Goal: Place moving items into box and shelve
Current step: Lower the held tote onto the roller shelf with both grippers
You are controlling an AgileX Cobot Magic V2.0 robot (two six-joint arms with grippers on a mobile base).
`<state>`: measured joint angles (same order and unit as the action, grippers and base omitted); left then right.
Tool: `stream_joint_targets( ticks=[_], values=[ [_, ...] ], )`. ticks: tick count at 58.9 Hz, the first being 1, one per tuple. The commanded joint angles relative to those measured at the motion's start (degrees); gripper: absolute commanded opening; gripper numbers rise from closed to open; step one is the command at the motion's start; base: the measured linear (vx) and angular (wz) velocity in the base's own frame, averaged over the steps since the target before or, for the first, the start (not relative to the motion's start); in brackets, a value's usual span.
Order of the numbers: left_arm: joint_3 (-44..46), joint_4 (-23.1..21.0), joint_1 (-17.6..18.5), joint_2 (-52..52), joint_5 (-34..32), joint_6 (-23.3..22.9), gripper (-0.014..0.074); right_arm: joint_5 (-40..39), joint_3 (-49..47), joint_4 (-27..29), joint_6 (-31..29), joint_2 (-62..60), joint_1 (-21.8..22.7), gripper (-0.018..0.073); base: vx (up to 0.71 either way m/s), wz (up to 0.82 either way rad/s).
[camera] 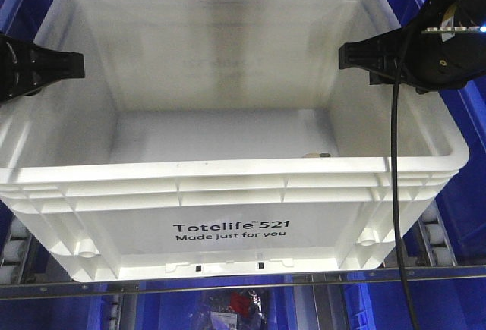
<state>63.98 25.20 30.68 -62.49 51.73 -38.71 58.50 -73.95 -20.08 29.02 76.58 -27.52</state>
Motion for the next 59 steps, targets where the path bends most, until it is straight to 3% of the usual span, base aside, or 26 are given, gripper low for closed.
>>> stream_joint_targets(
  ticks=[1,59],
  values=[
    [2.5,3.6,0.5,2.0,-7.3,0.4,-0.0022,-5.0,-2.9,-3.9,-1.1,-1.5,0.7,-0.0015,0.07,-0.07],
    [2.5,3.6,0.5,1.9,-7.7,0.4,-0.0022,-6.9,-2.9,-3.9,-1.1,-1.5,0.7,-0.0015,0.0,0.0]
  ],
)
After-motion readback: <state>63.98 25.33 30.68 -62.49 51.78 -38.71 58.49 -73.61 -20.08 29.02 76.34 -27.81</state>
